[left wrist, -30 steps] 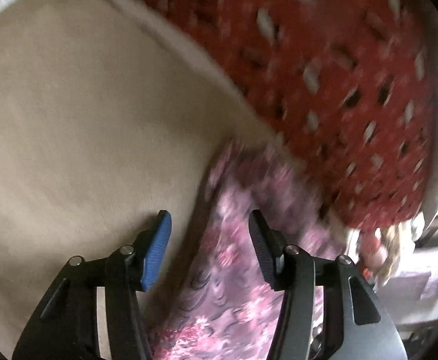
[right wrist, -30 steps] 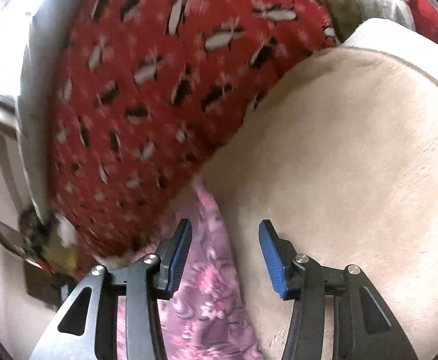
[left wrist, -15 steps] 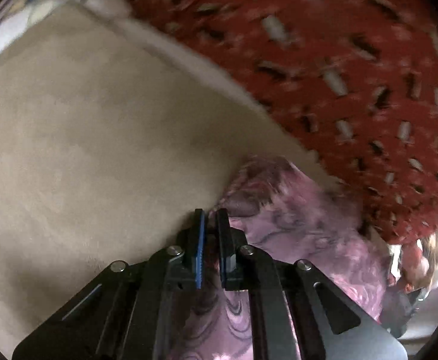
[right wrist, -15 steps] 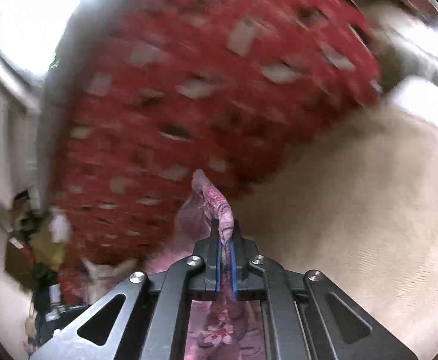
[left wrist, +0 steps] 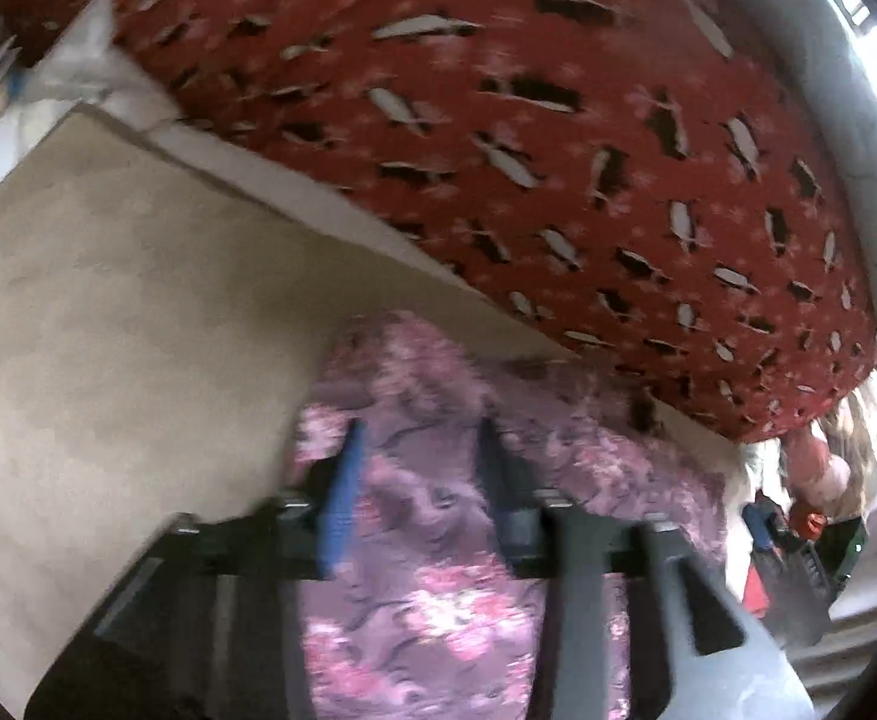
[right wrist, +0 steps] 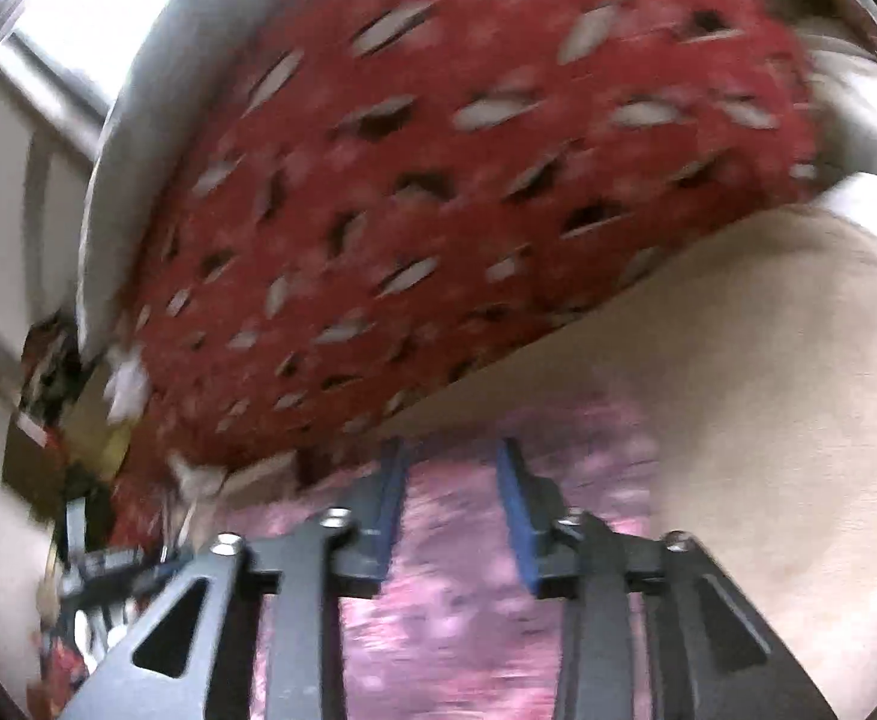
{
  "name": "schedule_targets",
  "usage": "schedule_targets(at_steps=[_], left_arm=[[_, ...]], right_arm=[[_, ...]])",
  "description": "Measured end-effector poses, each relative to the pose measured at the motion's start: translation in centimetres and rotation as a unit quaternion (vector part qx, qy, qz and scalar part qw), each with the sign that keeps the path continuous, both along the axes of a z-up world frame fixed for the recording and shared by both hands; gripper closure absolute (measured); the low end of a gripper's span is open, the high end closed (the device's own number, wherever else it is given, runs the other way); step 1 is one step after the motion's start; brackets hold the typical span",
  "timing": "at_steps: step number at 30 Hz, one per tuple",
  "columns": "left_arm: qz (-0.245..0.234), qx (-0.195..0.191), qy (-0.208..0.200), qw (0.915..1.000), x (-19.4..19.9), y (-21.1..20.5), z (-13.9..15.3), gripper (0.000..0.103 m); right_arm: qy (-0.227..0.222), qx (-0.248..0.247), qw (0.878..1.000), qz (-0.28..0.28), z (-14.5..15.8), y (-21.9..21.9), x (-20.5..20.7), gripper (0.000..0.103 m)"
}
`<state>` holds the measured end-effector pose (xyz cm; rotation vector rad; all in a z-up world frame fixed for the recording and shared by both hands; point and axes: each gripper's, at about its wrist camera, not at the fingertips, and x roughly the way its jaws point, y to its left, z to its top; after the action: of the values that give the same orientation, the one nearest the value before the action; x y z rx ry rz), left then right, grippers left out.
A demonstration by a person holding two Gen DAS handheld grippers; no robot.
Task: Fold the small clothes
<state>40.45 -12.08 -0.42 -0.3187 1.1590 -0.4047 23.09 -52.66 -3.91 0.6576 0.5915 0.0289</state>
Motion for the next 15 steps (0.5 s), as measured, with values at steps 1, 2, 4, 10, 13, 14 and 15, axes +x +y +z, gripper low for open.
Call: schedule_targets(at_steps=[1,2,4,10,13,14,15], left_arm=[[-0.003,-0.015,0.011,0.9998,0.3,-0.3,-0.2,0.058],[-0.009,-0.031,0.026,0.9991,0.4,-0.6,-0.5,0.058],[-0.033,-0.070,0.073,0.9943,0.6,-1.9,-1.8,0.058],[-0.058,-0.033,0.070,0.9953,-1.0,-6.1,-5.3,0.061],[-0.043,-0.018,0.054,0.9974,-1.3,-6.3,-5.5,0.069],[-0.042,-0.021,0.055,0.9974,-1.5,-6.1,-5.1,0.069],[-0.040,-0.022,0.057,0.9973,-2.0,-5.7,-4.7,0.069]], right_arm=[[0.007,-0.015,1.000,0.025,0.3,1.4,1.3,0.061],[0.017,-0.033,0.998,0.053,0.7,3.1,2.9,0.061],[0.039,-0.056,0.994,0.090,0.8,5.8,5.4,0.061],[0.051,-0.056,0.987,0.141,-2.6,10.3,6.3,0.068],[0.073,-0.098,0.984,0.131,-4.5,11.2,5.9,0.077],[0.074,-0.092,0.985,0.125,-4.0,11.1,5.4,0.078],[0.069,-0.090,0.987,0.115,-3.5,11.0,4.7,0.074]])
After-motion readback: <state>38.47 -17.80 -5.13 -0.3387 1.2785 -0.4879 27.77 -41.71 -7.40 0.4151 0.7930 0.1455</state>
